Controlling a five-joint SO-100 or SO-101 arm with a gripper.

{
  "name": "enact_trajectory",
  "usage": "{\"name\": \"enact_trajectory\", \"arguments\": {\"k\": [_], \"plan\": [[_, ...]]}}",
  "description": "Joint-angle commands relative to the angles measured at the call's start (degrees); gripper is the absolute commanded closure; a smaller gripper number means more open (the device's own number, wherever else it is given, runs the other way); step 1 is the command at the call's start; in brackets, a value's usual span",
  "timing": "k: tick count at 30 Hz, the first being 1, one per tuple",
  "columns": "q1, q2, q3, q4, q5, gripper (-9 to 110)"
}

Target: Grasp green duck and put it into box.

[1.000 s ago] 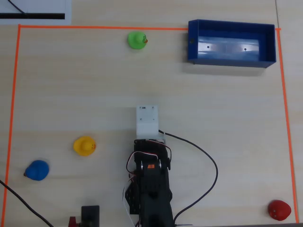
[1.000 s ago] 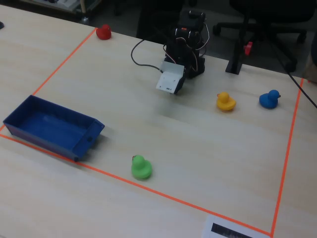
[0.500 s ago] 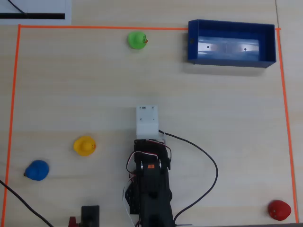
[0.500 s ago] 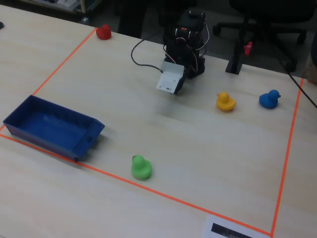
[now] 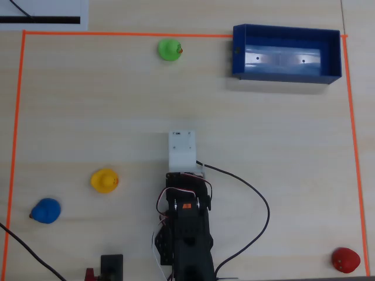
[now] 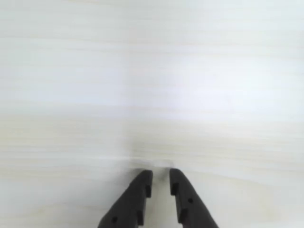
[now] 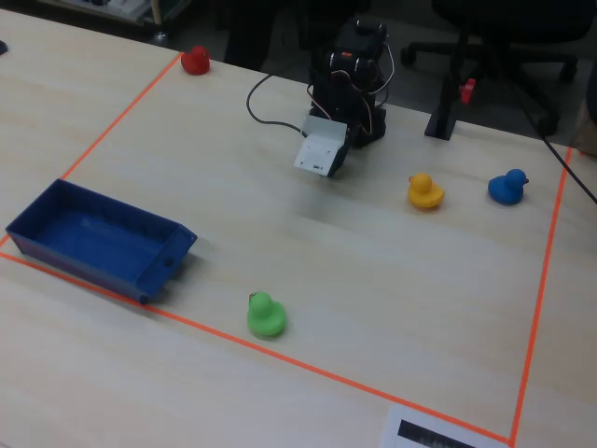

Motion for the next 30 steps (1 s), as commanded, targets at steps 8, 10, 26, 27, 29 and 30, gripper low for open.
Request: {"name": "enact_trajectory", "arguments": {"k": [8,10,26,27,29,30], "plan": [[0.7,-3.69,0.35,-6.68,-1.23,101],[0.7,-8.88,0.0,-14.41,-1.67,101],[-1.85,-56.6,-22.76,-62.14,-3.25,101],[-1.85,-59.5,-23.38,-68.03,-3.25,101],[-1.58,-65.65,-23.91,-81.74,-3.6,101],[-1.41,-68.55,-24.43,-86.75,-4.04,101]]}}
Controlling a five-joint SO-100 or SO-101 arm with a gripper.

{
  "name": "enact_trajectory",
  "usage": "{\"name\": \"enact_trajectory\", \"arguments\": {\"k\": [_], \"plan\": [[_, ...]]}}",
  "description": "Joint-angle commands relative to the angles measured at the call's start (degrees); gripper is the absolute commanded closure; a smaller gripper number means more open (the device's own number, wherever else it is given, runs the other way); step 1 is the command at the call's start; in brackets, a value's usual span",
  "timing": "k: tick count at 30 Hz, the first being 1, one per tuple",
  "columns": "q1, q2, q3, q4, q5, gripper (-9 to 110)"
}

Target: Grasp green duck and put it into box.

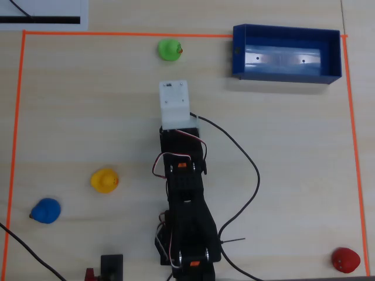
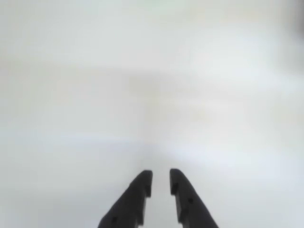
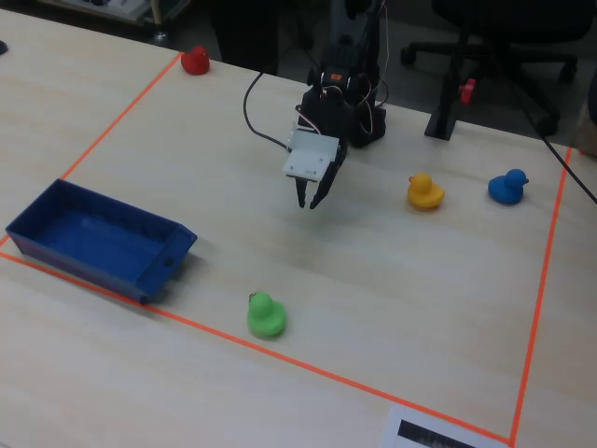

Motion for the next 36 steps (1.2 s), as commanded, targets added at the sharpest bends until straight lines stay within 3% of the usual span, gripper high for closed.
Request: {"name": "enact_trajectory", "arguments": {"k": [1,8,11,15,18,25,36], "plan": [[0.26,-11.51,-4.31,-26.81,-1.41,101],[0.88,-29.27,-7.82,-51.86,-2.2,101],[1.67,-36.21,-10.9,-56.78,-4.39,101],[2.9,-44.65,-17.49,-59.33,-5.45,98],[4.75,-51.06,-23.47,-59.33,-7.56,81],[6.77,-60.47,-33.13,-56.87,-8.09,69],[4.04,-67.41,-44.21,-54.58,-4.31,66]]}}
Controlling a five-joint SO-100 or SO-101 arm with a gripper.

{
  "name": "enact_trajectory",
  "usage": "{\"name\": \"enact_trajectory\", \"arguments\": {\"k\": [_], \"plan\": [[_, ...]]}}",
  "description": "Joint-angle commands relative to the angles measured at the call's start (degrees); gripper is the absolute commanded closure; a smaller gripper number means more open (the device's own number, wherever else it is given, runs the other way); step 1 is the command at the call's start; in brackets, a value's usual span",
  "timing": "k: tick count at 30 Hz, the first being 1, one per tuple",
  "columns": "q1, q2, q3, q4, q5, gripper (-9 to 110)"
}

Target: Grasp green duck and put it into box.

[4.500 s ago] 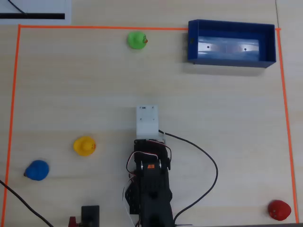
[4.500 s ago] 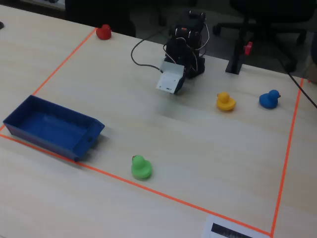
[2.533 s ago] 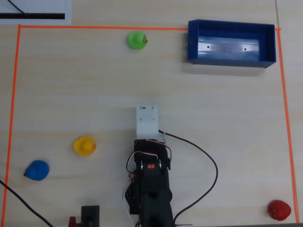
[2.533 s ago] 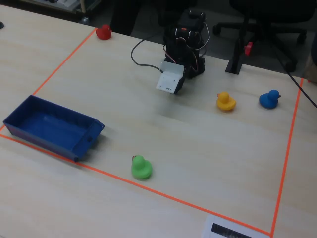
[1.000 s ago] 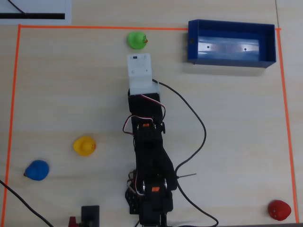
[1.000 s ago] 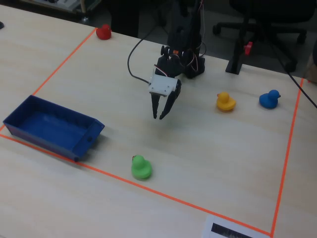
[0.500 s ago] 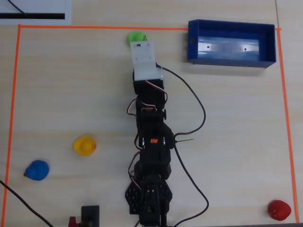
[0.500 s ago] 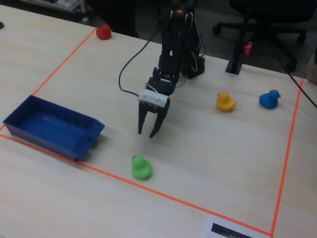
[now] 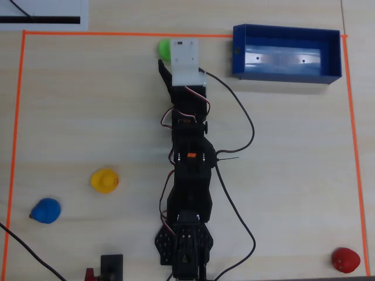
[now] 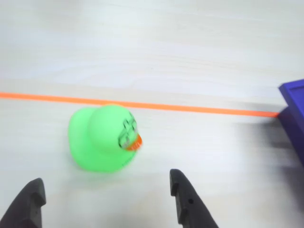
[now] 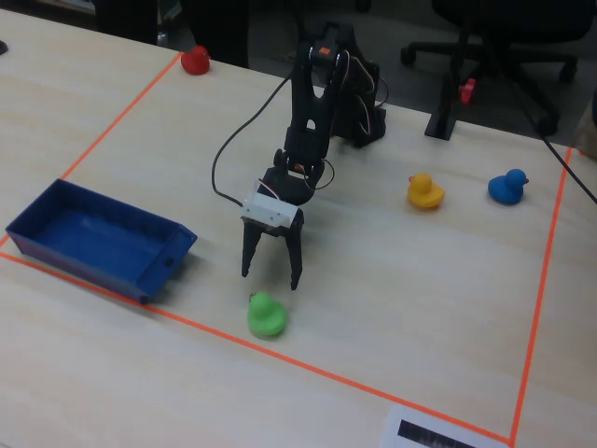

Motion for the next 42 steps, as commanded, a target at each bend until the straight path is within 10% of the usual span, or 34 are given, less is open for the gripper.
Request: {"name": "enact_trajectory", "arguments": {"k": [1,42], "plan": [[-1.67,-0.7,-5.8,0.26,0.7,66],[-1.41,-18.63,-25.93,3.43,-1.76,74]]}}
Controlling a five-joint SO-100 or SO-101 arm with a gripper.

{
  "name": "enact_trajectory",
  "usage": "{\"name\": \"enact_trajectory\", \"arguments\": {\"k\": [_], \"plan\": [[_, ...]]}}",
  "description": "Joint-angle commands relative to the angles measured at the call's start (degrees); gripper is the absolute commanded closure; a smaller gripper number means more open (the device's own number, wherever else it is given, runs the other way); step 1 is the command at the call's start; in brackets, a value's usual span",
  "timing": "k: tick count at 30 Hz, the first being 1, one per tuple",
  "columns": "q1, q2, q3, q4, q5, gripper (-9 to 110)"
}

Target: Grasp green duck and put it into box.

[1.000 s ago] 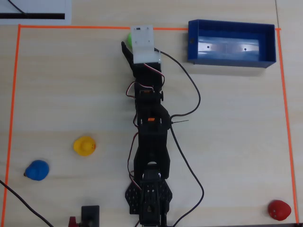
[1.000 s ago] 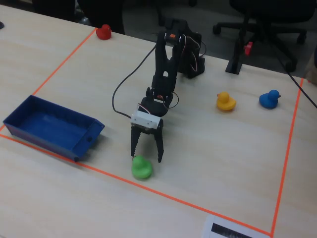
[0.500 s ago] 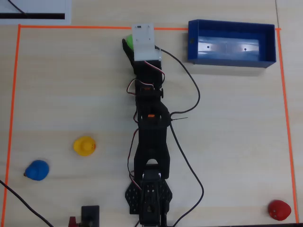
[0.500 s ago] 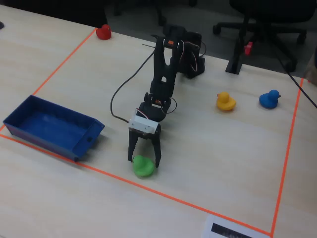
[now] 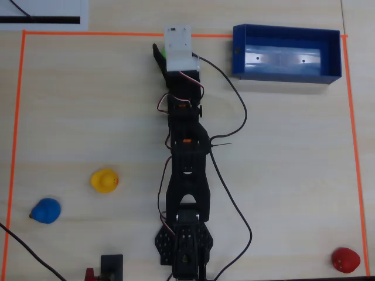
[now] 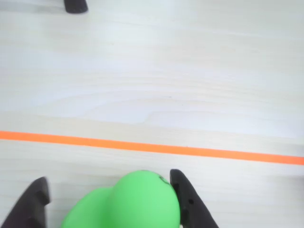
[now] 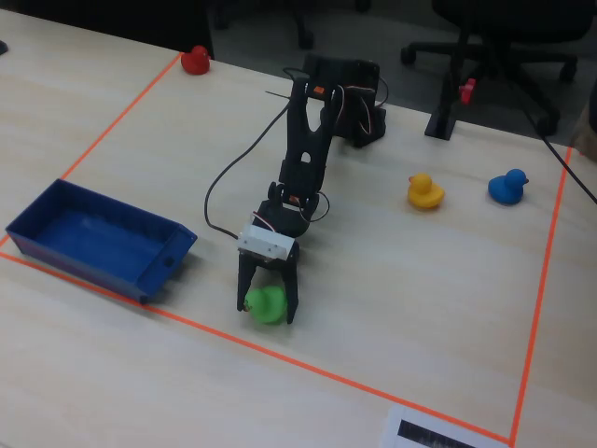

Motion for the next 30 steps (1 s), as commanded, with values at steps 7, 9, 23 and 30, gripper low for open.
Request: {"name": "enact_trajectory", "arguments": {"k": [7,9,23,30], "plan": [[-0.62,1.58,-1.41,0.97,-1.32,101],[-0.79,2.11,-1.23,0.88,-1.32,101],[0.79,12.39,4.31,4.22,0.44,101],[4.57,37.44,11.43,27.95,11.25,101]]}}
